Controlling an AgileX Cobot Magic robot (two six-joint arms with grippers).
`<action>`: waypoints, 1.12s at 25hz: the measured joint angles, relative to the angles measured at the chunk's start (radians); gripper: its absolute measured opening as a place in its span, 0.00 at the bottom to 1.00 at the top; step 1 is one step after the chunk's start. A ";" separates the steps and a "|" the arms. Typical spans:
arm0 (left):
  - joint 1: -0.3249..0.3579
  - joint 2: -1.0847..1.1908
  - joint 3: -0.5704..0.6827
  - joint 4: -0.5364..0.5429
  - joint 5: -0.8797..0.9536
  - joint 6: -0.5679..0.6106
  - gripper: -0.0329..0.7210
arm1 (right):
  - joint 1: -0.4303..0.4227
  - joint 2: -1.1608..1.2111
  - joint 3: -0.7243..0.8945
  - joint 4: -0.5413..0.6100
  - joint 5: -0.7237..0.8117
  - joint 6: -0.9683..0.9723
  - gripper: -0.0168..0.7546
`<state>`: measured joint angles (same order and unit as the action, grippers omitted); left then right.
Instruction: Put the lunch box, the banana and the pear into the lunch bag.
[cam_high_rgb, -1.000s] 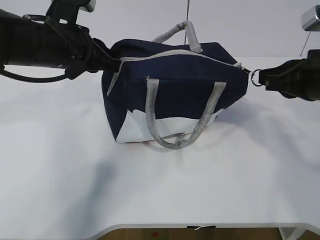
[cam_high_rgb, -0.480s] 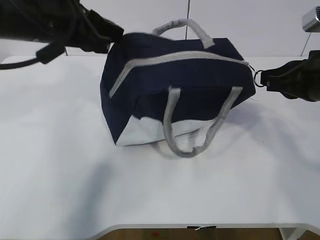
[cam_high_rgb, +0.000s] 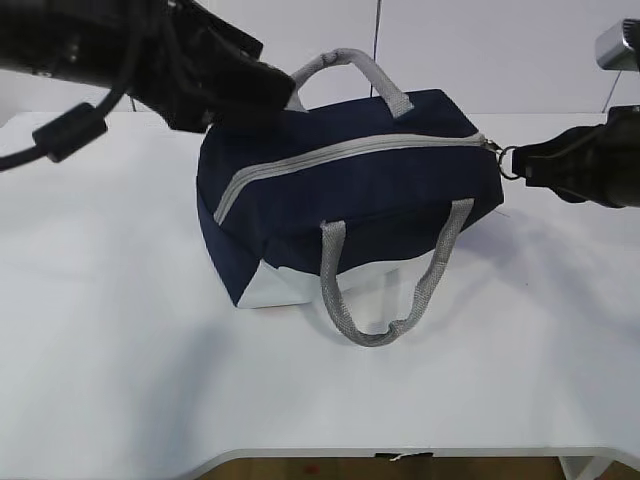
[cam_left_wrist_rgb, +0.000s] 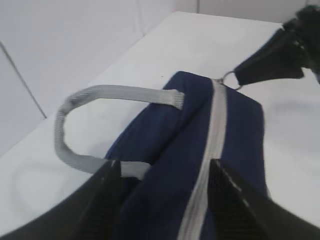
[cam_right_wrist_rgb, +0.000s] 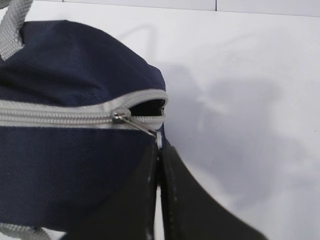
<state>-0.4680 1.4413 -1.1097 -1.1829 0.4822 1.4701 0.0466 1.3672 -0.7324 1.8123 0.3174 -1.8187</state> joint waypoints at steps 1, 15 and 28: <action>-0.016 0.002 0.000 0.018 0.010 0.000 0.61 | 0.000 0.000 0.000 0.000 0.002 0.000 0.03; -0.302 0.079 -0.063 0.229 -0.068 -0.032 0.61 | 0.000 0.000 0.000 0.000 0.012 0.004 0.03; -0.402 0.185 -0.172 0.657 -0.054 -0.301 0.61 | 0.000 0.002 0.000 0.000 0.019 0.011 0.03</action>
<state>-0.8702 1.6268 -1.2818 -0.5258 0.4281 1.1694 0.0466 1.3695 -0.7324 1.8123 0.3368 -1.8080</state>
